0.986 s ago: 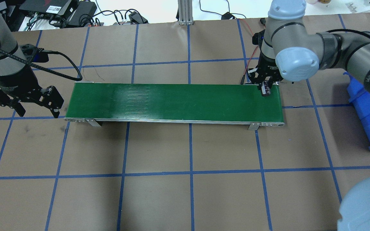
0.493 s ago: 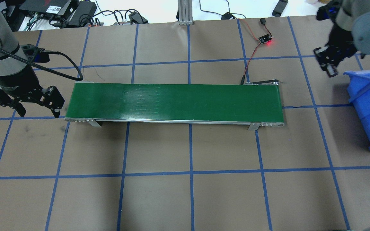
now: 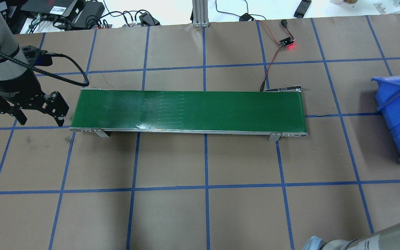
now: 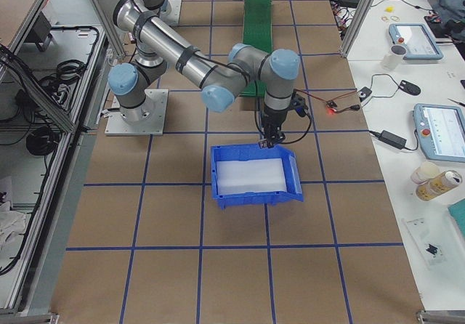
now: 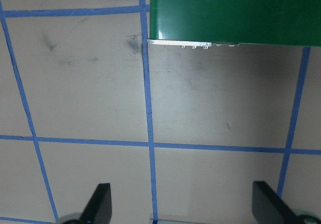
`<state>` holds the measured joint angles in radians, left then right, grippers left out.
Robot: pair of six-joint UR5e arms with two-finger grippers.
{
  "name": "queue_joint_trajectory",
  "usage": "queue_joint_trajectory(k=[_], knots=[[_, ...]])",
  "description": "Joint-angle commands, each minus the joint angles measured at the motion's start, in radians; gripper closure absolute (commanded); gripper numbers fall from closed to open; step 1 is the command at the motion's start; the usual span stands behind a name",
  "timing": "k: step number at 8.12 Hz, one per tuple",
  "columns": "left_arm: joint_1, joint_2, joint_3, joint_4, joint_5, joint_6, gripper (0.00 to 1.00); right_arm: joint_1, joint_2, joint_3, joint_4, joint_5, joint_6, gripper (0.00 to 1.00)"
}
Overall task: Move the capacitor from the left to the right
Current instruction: 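Lift the capacitor with the right gripper and drop it into the blue bin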
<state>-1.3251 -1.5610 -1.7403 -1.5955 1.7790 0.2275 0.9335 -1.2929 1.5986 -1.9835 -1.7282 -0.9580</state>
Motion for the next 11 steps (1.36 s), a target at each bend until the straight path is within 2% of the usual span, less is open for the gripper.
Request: queue_joint_trajectory(k=[1,2,3,4,5,6,8,10,11], knots=[[0.000,0.006,-0.004,0.002,-0.003,0.009,0.00,-0.084,0.156,0.047,-0.156,0.029,-0.114,1.00],[0.000,0.007,-0.008,0.000,-0.003,0.009,0.00,-0.085,0.176,0.058,-0.159,0.027,-0.114,0.97],[0.000,0.010,-0.010,0.000,-0.003,0.009,0.00,-0.085,0.179,0.058,-0.161,0.027,-0.114,0.77],[0.000,0.015,-0.007,0.002,-0.004,0.010,0.00,-0.088,0.175,0.057,-0.161,0.029,-0.114,0.18],[0.000,0.013,-0.004,0.003,-0.009,0.010,0.00,-0.096,0.169,0.052,-0.161,0.029,-0.114,0.01],[-0.017,0.015,0.004,0.003,-0.022,-0.005,0.00,-0.096,0.138,0.034,-0.158,0.032,-0.107,0.00],[-0.071,0.035,0.005,0.003,-0.062,-0.010,0.00,-0.070,0.017,0.023,-0.088,0.100,-0.084,0.00],[-0.135,0.065,0.005,0.018,-0.107,-0.020,0.00,0.057,-0.112,-0.001,-0.014,0.101,-0.013,0.00],[-0.149,0.064,0.004,0.072,-0.107,-0.028,0.00,0.145,-0.153,-0.020,0.076,0.099,0.118,0.00]])
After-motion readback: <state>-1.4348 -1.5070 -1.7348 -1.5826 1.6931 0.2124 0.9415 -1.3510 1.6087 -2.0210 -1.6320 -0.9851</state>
